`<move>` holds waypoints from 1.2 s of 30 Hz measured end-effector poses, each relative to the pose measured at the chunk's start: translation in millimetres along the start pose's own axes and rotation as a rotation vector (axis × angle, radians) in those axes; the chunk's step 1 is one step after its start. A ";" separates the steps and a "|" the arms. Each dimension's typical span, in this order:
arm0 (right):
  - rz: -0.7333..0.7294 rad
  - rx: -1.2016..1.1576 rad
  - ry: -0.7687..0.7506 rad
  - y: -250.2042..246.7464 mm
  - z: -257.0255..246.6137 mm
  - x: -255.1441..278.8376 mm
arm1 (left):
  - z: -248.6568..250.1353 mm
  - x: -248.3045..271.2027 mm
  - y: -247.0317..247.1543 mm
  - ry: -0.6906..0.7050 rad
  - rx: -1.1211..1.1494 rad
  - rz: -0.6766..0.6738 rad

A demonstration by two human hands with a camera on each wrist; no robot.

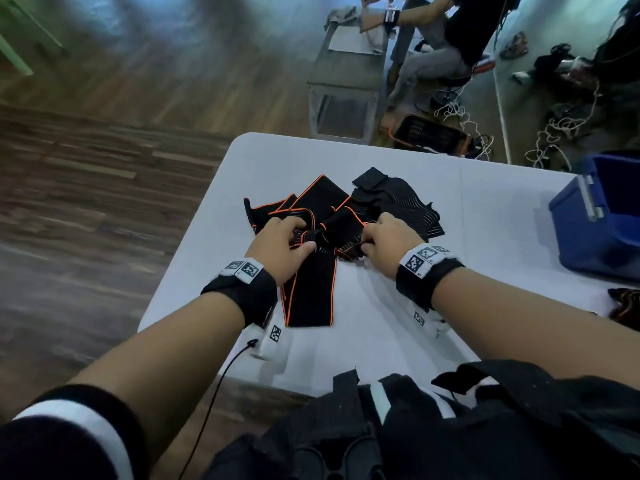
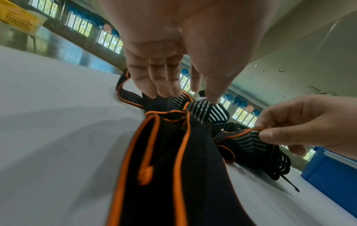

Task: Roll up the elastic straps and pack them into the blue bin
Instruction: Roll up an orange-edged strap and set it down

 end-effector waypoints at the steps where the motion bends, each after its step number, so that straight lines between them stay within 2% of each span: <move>1: 0.032 -0.044 0.011 -2.2 1.2 1.2 | 4.0 -5.7 6.3 0.001 0.000 -0.019; 4: 0.097 -0.155 0.023 -12.7 4.0 6.1 | 15.4 -15.1 19.3 -0.008 -0.008 -0.057; 8: 0.146 -0.211 -0.016 -37.0 2.8 10.7 | 25.3 -14.0 12.8 -0.014 0.084 -0.033; 14: 0.251 -0.306 -0.062 -105.5 -0.4 3.0 | 50.8 -7.9 -46.5 -0.024 0.400 -0.038; 18: 0.337 -0.393 -0.185 -168.0 -16.2 3.1 | 89.2 7.1 -97.7 0.067 0.587 -0.023; 24: 0.278 -0.734 -0.332 -246.3 -40.6 24.9 | 147.9 30.6 -159.4 0.209 0.804 -0.010; 30: 0.233 -0.653 -0.429 -306.1 -50.4 73.0 | 201.4 46.7 -186.3 0.315 0.838 0.014; 36: 0.210 -0.644 -0.457 -327.2 -31.0 108.4 | 254.0 63.9 -170.9 0.375 0.907 -0.040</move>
Point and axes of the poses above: each hand's wrist, its own x-axis away from the middle knuckle, its own y-axis out of the palm, z = x × y, the point moved 7 cm from there along -x, towards the middle knuckle, and after that the axes turned 9 degrees about -y, right-handed, at the moved point
